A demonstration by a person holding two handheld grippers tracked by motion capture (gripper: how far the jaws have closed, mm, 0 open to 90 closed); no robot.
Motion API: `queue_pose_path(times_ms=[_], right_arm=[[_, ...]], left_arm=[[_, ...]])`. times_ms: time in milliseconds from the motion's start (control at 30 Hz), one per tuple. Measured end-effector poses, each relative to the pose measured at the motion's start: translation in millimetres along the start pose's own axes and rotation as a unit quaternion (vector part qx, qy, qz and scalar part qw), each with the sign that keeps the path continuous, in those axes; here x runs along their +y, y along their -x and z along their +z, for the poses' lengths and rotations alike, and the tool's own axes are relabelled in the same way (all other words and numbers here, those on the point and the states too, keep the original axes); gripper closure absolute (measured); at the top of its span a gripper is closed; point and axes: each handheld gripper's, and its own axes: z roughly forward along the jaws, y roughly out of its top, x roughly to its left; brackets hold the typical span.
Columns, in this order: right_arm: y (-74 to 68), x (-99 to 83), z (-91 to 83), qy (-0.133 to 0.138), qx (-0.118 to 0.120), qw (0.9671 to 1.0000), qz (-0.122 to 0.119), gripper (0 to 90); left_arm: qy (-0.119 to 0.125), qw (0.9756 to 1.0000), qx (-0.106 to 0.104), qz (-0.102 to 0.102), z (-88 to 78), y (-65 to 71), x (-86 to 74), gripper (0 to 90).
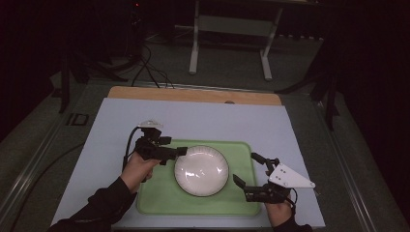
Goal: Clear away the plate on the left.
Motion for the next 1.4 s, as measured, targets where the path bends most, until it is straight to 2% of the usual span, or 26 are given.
queue_pose_path(times_ms=[33,67,133,267,367,567,767,933,1033,1133,1400], right_arm=[[0.0,0.0,0.0,0.0,0.0,1.0,0.0,11.4],[-0.2,0.0,0.0,-0.001,0.0,1.0,0.0,11.4],[-0.4,0.0,0.2,-0.001,0.001,1.0,-0.001,11.4],[-0.4,-0.3,0.7,-0.004,0.001,1.0,0.0,11.4],[-0.8,-0.5,1.3,-0.006,0.001,1.0,-0.001,11.4],[-0.9,-0.6,1.5,-0.007,0.002,1.0,-0.001,11.4],[-1.6,-0.8,2.3,-0.009,0.003,1.0,0.001,11.4],[-1.7,-0.9,2.8,-0.009,0.003,1.0,0.0,11.4],[-1.9,-0.9,2.8,-0.009,0.004,1.0,0.0,11.4],[-1.9,-0.9,2.9,-0.009,0.003,1.0,-0.001,11.5],[-2.8,-0.9,3.6,-0.011,0.003,0.9999,-0.002,11.4]], left_arm=[[0.0,1.0,0.0,0.0,0.0,0.0,0.0,9.3],[0.002,0.9999,-0.011,0.004,-2.1,-0.3,0.7,9.3],[0.01,0.9998,-0.012,0.013,-4.1,-0.6,0.7,1.2],[0.037,0.9984,0.001,0.042,-9.8,0.2,-1.0,0.6],[0.044,0.997,0.013,0.063,-13.9,1.6,-1.8,0.6],[0.055,0.9933,0.006,0.102,-26.1,5.5,-4.5,0.6],[0.069,0.9926,-0.009,0.099,-41.3,5.4,-7.3,0.6],[0.081,0.9896,-0.016,0.118,-51.6,3.2,-10.7,0.6],[0.083,0.9887,-0.01,0.124,-56.6,0.2,-14.2,0.6],[0.083,0.9892,-0.01,0.12,-60.4,-2.6,-18.1,0.6],[0.078,0.9886,0.001,0.129,-67.5,-4.9,-34.2,0.6]])
